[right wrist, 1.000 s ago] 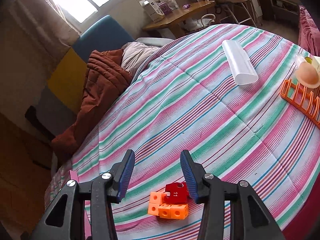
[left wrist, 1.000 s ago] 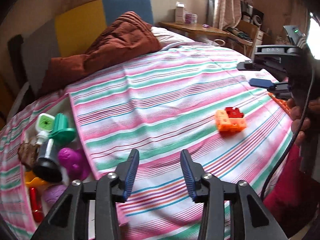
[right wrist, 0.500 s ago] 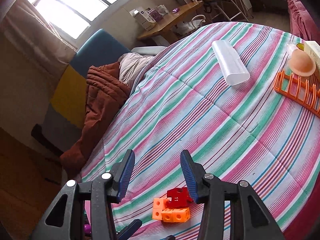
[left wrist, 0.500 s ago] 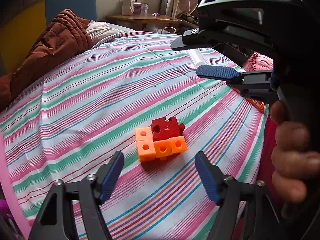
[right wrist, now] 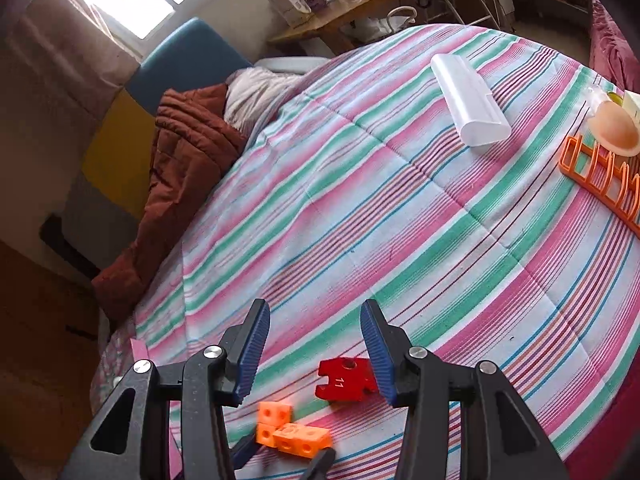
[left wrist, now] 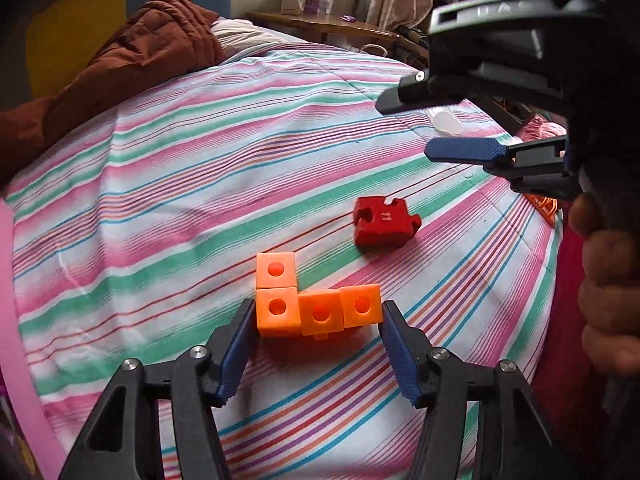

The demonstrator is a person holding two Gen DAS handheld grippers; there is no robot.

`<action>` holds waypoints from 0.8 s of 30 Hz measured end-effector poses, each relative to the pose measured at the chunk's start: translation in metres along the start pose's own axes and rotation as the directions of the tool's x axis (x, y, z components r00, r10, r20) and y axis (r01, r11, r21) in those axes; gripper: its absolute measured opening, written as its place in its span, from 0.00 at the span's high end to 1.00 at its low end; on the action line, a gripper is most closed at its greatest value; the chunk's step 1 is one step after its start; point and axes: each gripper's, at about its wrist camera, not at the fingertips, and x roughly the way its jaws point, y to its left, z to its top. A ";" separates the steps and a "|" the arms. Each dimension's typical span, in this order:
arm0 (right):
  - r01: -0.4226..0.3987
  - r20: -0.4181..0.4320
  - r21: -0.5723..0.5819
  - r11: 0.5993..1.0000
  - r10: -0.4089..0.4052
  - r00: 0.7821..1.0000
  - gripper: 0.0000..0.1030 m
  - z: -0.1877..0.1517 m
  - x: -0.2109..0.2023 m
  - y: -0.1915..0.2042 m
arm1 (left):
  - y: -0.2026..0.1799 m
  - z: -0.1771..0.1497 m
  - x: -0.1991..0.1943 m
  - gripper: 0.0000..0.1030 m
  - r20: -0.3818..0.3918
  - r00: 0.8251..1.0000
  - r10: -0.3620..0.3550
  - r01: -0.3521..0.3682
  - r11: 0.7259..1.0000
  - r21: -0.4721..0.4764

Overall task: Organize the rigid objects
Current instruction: 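Lift the orange cubes with the left tool while the right tool grasps the red puzzle piece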

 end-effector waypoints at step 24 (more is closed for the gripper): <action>0.065 -0.246 -0.533 0.843 -0.228 0.942 0.55 -0.066 0.060 0.067 | 0.028 -0.075 -0.053 0.42 0.056 0.989 0.134 -0.131 0.990 -0.049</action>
